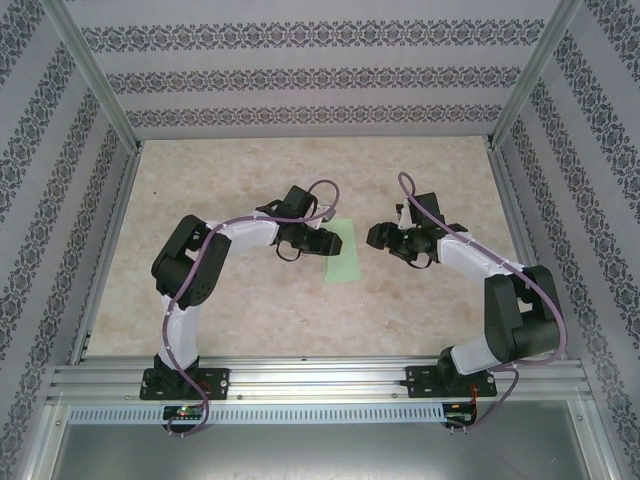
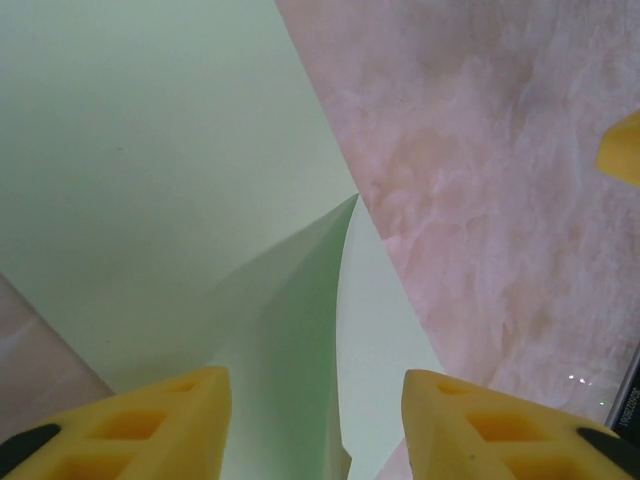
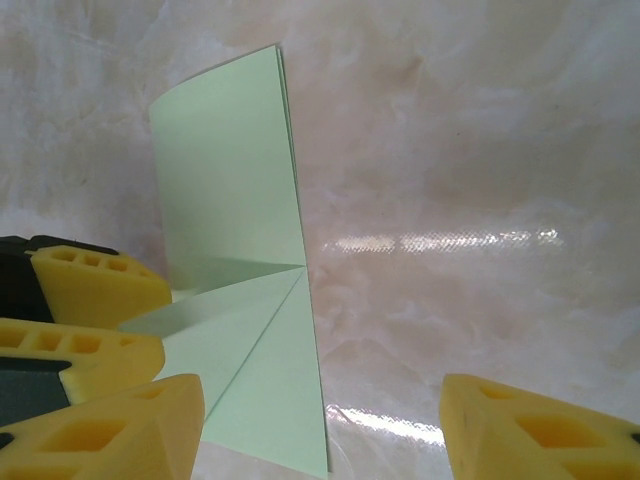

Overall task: Fold a paper plane with a square sheet of paper (fold left side to right side)
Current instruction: Turn over the paper at the center of the table.

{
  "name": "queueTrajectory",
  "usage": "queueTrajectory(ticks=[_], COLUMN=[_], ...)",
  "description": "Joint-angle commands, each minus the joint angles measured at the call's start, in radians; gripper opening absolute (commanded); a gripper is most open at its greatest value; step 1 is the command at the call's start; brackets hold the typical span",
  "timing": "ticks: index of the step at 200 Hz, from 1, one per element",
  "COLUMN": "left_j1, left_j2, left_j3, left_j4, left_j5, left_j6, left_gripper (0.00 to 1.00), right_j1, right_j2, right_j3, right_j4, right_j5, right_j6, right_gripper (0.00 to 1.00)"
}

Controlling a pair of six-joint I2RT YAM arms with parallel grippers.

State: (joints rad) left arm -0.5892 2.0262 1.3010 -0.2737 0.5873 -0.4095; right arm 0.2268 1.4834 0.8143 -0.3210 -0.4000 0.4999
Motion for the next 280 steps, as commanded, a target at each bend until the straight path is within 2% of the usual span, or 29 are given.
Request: queueTrajectory(ticks=[1,26,49,101,146,195,215,251,280], left_j1=[0.006,0.006,0.011,0.026,0.030,0.035,0.035,0.045,0.063], left_j2=[0.008,-0.011,-0.048,-0.109,-0.121,-0.121,-0.119,-0.137,-0.270], left_j3=[0.028,0.010,-0.017,-0.071,-0.096,-0.101,-0.101,-0.106,-0.181], left_j4=[0.011,0.012,0.025,0.051,0.066,0.072,0.070,0.051,0.081], left_j5=[0.030,0.019,0.006,-0.010,-0.014,-0.019,-0.023,-0.063,-0.146], left_j6=[0.006,0.008,0.004,-0.010,-0.019,-0.023,-0.022,-0.026,-0.051], left_gripper=[0.37,0.19,0.10,0.09,0.11,0.12,0.14,0.29,0.50], right_j1=[0.003,0.012,0.027,0.063,0.100,0.108,0.114,0.114,0.110], right_j2=[-0.005,0.010,0.029,0.110,0.197,0.298,0.317,0.319,0.287], right_j3=[-0.011,-0.026,-0.039,-0.051,-0.015,0.030,0.043,0.035,0.037], right_j4=[0.044,0.096,0.148,0.293,0.339,0.419,0.448,0.502,0.477], right_j5=[-0.038,-0.081,-0.117,-0.212,-0.232,-0.274,-0.298,-0.316,-0.316], right_j6=[0.016,0.047,0.078,0.156,0.178,0.235,0.251,0.269,0.245], right_gripper=[0.64,0.65,0.69,0.69,0.69,0.56,0.46,0.28,0.15])
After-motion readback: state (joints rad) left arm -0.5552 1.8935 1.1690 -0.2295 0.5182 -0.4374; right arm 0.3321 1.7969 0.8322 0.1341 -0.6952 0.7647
